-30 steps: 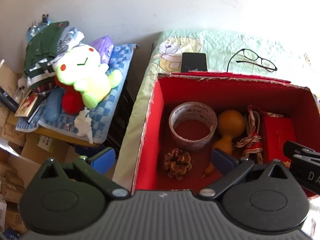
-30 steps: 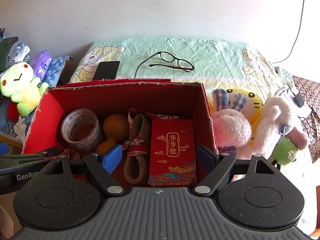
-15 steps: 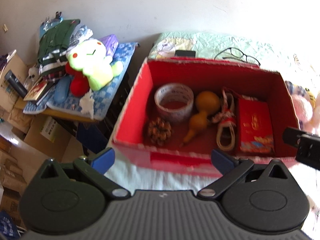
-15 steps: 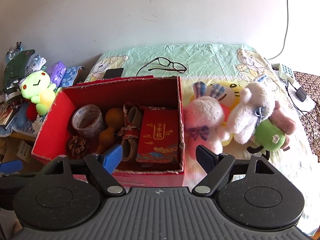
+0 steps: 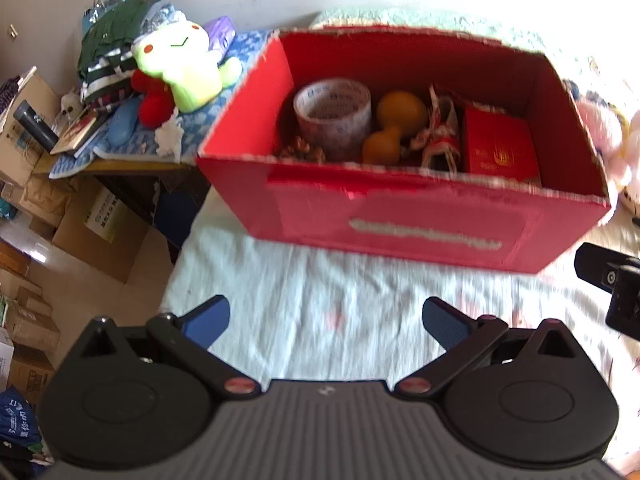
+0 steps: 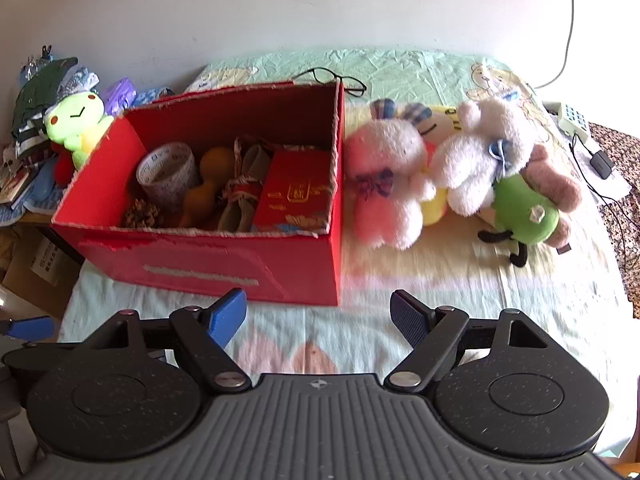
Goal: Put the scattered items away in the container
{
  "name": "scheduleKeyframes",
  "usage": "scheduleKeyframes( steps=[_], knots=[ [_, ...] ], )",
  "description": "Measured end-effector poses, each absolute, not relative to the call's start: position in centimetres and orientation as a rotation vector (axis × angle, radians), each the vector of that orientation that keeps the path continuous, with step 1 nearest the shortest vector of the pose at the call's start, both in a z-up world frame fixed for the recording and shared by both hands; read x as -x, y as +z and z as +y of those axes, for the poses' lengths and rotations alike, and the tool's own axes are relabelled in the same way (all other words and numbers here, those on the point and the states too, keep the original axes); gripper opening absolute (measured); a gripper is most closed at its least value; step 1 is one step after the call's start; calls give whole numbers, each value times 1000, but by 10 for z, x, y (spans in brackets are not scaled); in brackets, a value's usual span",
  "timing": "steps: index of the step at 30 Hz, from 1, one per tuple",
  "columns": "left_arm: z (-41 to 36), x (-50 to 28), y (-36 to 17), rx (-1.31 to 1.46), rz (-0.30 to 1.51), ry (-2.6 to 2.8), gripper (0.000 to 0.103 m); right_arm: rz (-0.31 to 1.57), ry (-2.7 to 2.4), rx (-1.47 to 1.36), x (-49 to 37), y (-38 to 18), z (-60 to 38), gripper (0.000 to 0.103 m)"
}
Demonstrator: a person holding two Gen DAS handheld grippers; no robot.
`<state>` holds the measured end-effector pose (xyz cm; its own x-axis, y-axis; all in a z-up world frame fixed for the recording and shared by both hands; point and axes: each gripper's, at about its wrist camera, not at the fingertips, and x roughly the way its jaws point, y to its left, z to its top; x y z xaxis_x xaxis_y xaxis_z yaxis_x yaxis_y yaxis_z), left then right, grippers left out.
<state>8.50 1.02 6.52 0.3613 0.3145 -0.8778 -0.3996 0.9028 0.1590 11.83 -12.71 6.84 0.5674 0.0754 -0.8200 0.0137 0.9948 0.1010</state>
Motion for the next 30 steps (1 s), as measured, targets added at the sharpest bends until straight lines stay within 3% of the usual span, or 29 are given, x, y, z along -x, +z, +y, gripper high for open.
scheduleKeyframes(
  steps=[19,30],
  knots=[
    [13,-49,42,102,1149,474,102,1036,99,-53,-96,45,-97,81],
    [44,-60,64,120,1111,492,102,1019,141,-71,-116,67,-75,81]
  ],
)
